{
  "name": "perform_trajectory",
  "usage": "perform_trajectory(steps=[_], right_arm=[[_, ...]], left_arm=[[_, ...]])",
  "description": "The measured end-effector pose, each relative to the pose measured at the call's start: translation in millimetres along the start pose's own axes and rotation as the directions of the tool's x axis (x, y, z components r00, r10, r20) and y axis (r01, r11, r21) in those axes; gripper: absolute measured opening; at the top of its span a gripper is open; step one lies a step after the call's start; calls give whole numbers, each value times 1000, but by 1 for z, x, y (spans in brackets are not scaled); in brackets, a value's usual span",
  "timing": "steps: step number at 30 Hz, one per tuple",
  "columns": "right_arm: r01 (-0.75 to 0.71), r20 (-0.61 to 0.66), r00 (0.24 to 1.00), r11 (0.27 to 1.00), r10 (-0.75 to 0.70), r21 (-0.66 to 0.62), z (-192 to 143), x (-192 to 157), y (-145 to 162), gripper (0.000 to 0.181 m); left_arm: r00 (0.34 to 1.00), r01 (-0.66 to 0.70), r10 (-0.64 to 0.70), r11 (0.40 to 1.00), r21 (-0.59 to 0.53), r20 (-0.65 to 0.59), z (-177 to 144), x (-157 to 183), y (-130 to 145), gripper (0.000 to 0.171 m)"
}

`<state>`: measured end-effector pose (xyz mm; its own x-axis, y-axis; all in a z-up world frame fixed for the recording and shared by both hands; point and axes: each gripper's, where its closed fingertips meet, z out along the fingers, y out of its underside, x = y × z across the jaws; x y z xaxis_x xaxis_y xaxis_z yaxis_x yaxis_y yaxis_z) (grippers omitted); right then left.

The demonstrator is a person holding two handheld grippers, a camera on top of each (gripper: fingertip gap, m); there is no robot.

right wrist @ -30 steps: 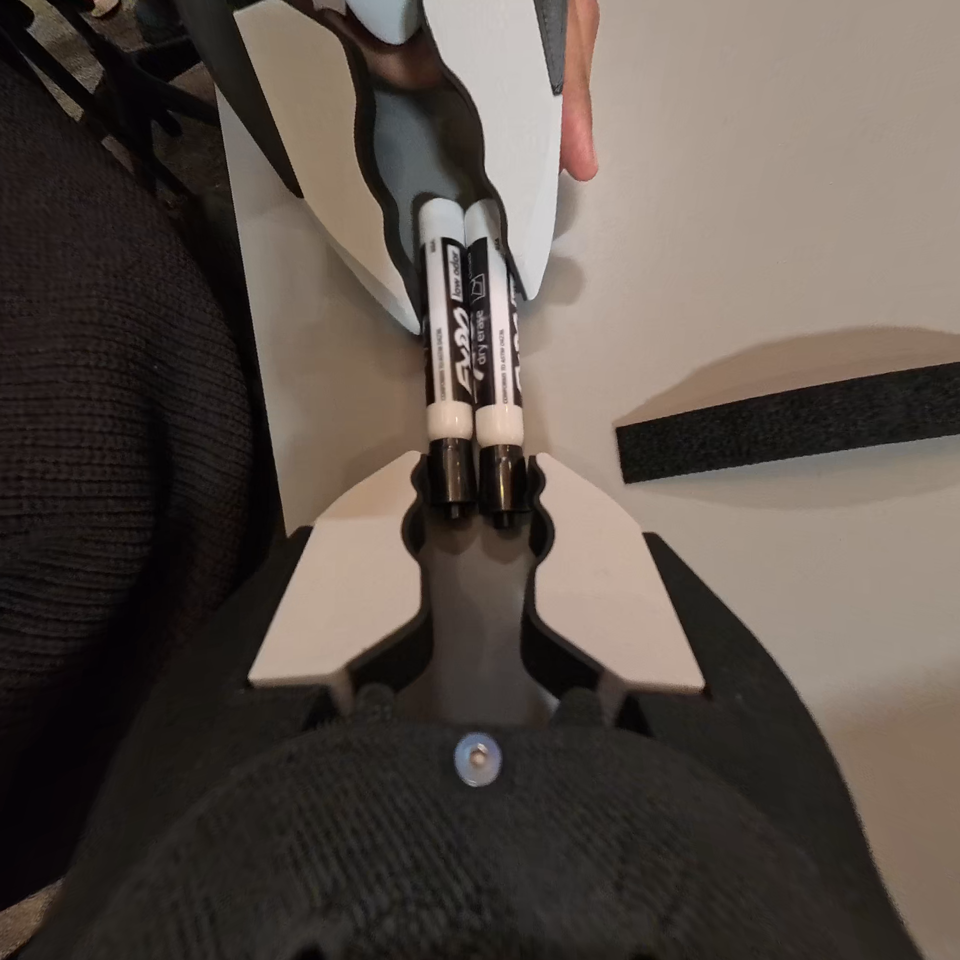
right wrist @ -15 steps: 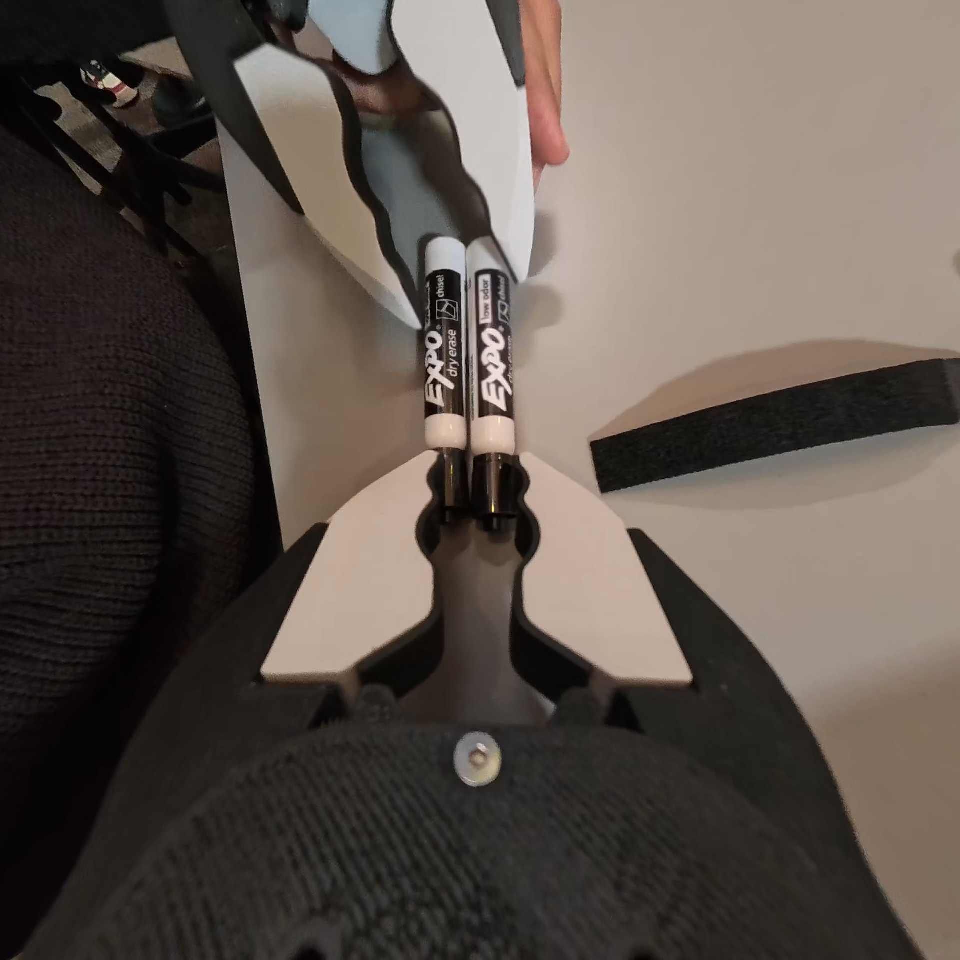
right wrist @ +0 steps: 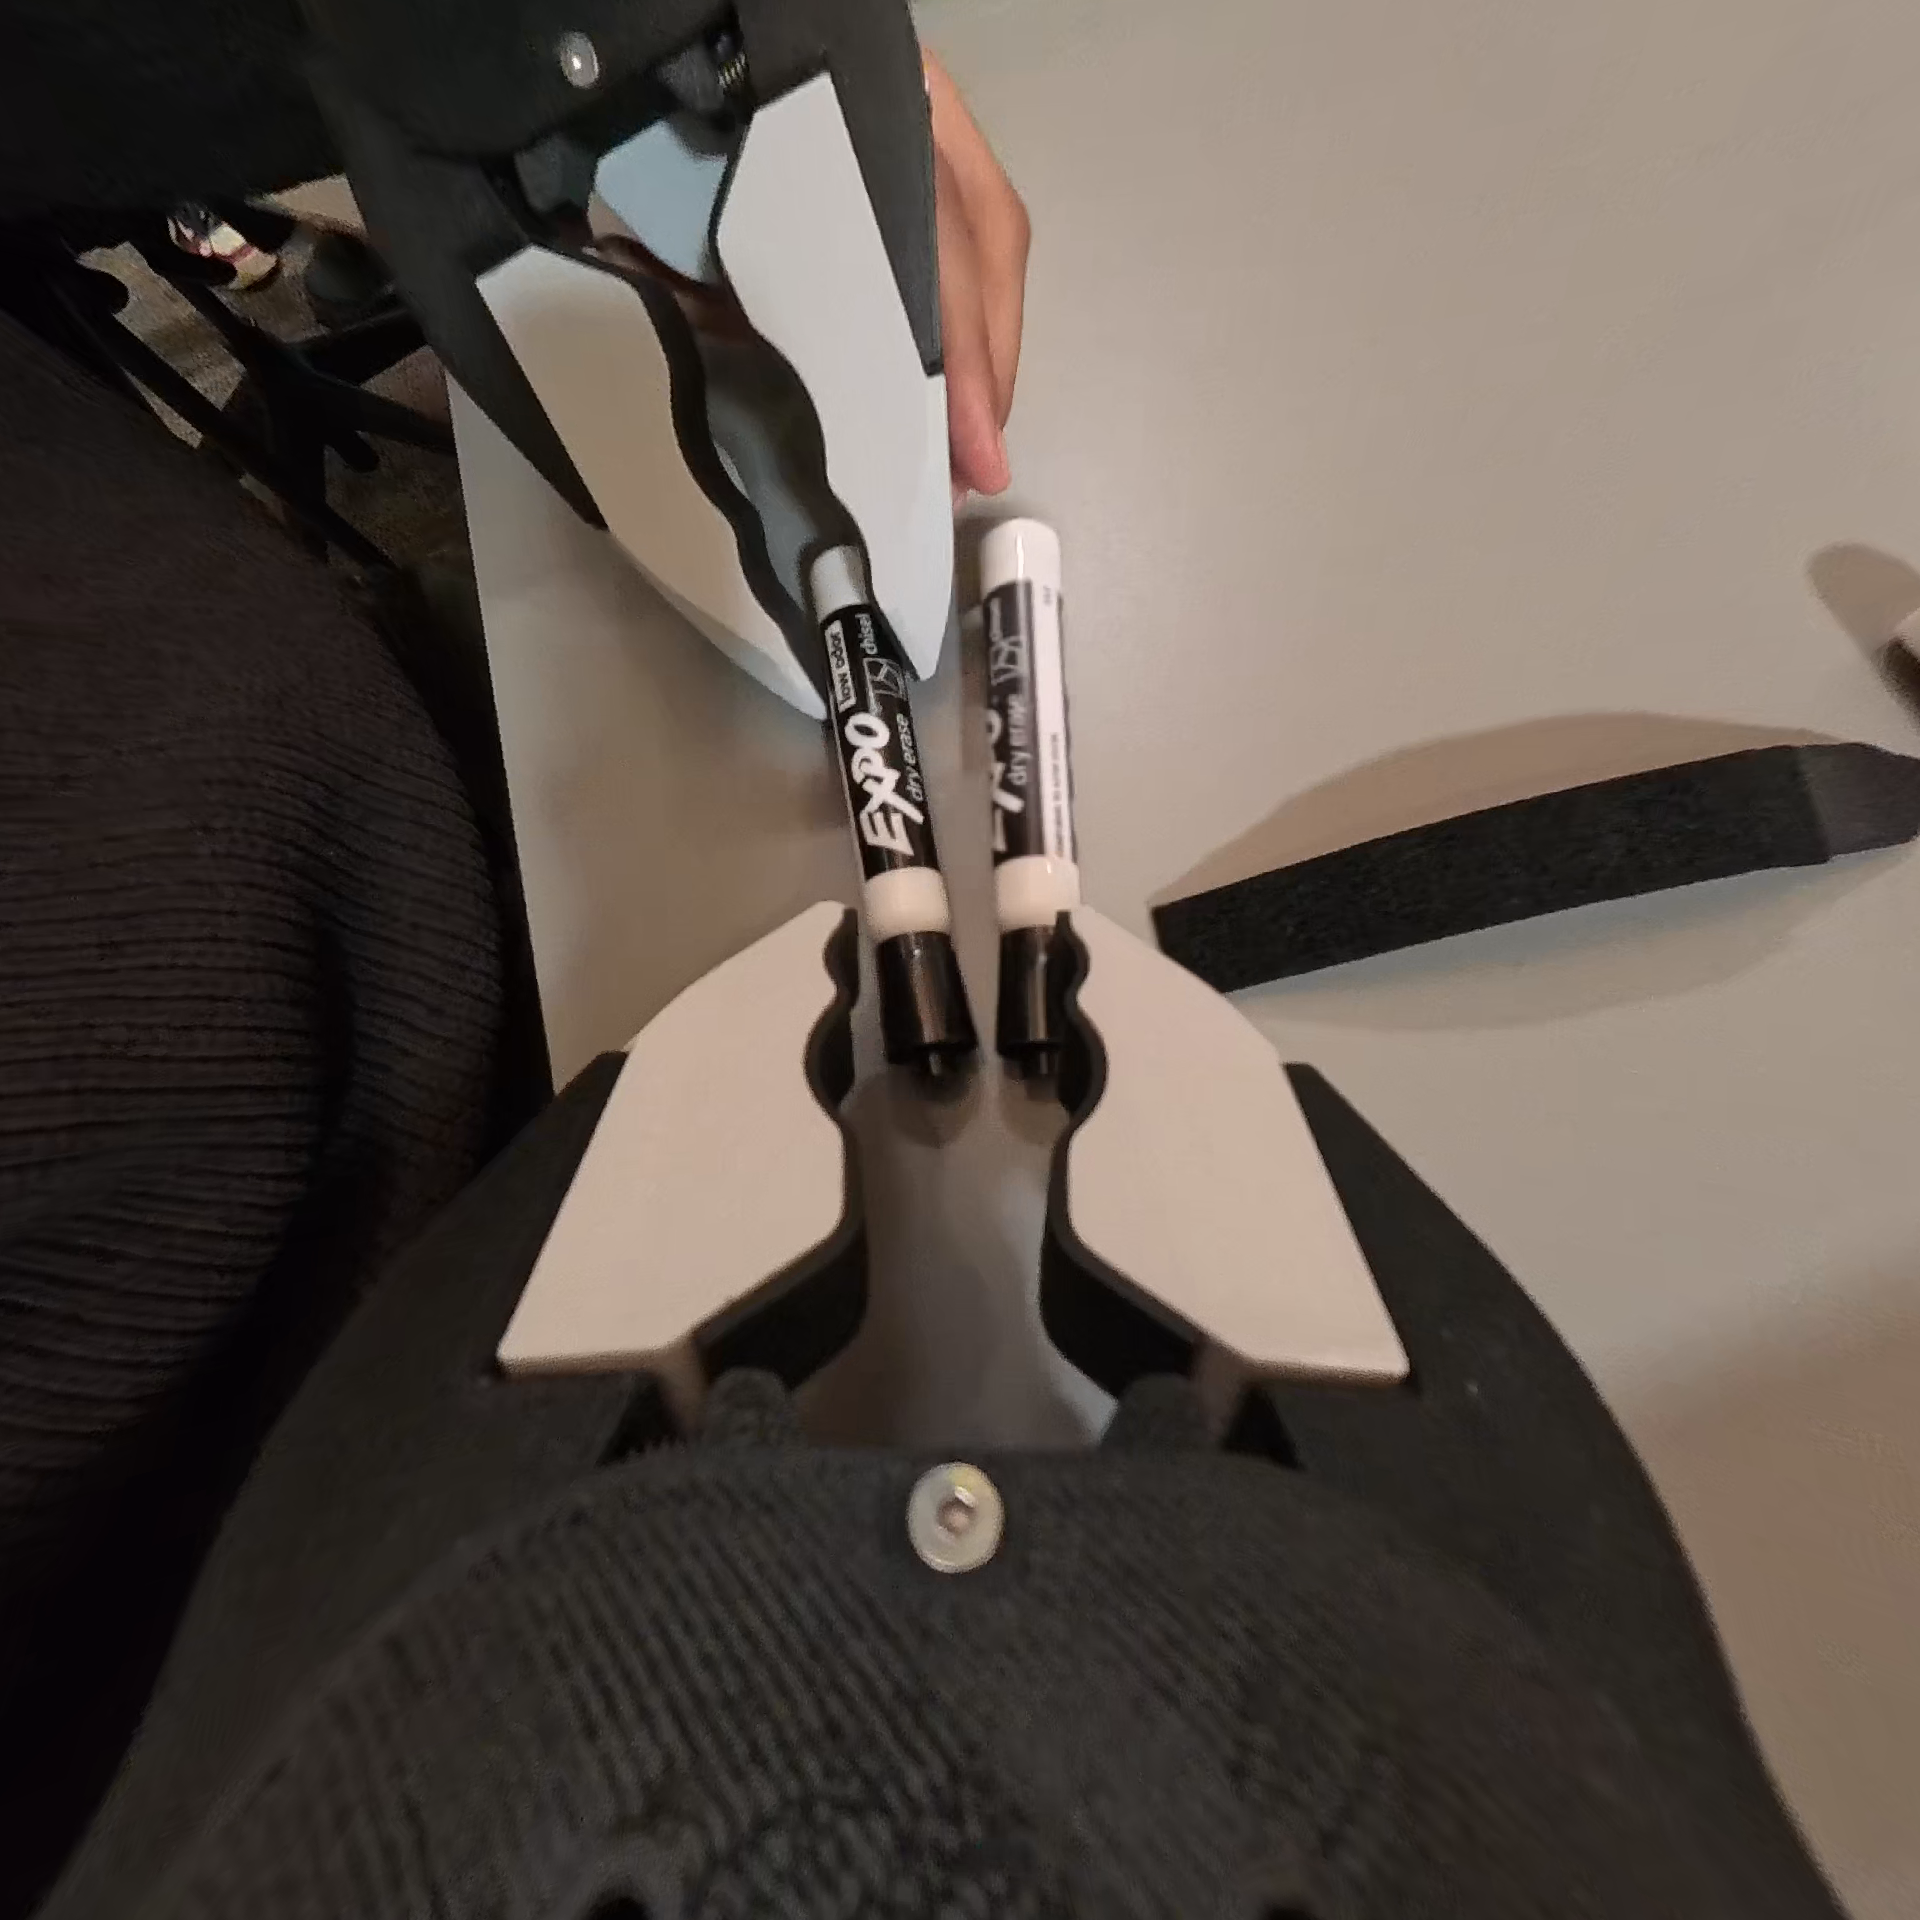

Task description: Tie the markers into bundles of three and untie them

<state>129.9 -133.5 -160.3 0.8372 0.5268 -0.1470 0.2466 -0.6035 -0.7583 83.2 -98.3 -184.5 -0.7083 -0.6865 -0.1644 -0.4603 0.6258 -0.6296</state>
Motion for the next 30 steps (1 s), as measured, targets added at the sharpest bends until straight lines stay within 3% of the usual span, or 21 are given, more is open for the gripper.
perform_trajectory(steps=[3,6,10,13,15,16,18,19,20,22,25,26,28,30], right_arm=[[-29,5,1000,993,29,113,-9,3,-17,43],[-57,-6,998,950,61,308,-33,10,-46,48],[-98,-19,990,792,138,603,-82,24,-83,70],[-163,49,981,656,189,737,-112,26,-99,77],[-189,57,970,586,235,788,-121,31,-104,81],[-198,60,964,545,260,815,-125,33,-107,83],[-230,107,950,424,293,876,-134,34,-116,84],[-255,145,940,357,308,898,-137,33,-121,85],[-287,182,926,302,330,909,-138,34,-124,85],[-351,240,893,256,382,900,-127,37,-123,83],[-410,262,871,319,416,855,-107,40,-119,82],[-420,254,865,347,432,838,-102,43,-115,80],[-434,256,856,357,449,827,-101,46,-109,75],[-468,297,840,328,455,821,-103,47,-107,70]], left_arm=[[997,68,-66,994,88,-26,-9,-4,-12,22],[985,175,-168,954,243,-50,-28,-18,-32,21],[948,285,-320,845,453,0,-54,-50,-51,19],[923,332,-385,766,550,-21,-68,-61,-61,19],[895,357,-445,677,644,-28,-82,-71,-71,14],[873,371,-485,600,708,-47,-93,-78,-78,0],[839,422,-520,436,795,-160,-114,-81,-95,1],[824,443,-532,386,809,-197,-119,-82,-100,0],[812,449,-550,373,812,-196,-120,-83,-102,1],[802,419,-594,476,773,-70,-104,-88,-93,1],[808,360,-566,693,625,163,-79,-93,-64,1],[795,380,-568,740,555,214,-71,-95,-52,3],[824,431,-536,803,412,181,-55,-83,-42,25],[890,385,-445,851,357,100,-54,-62,-46,32]])
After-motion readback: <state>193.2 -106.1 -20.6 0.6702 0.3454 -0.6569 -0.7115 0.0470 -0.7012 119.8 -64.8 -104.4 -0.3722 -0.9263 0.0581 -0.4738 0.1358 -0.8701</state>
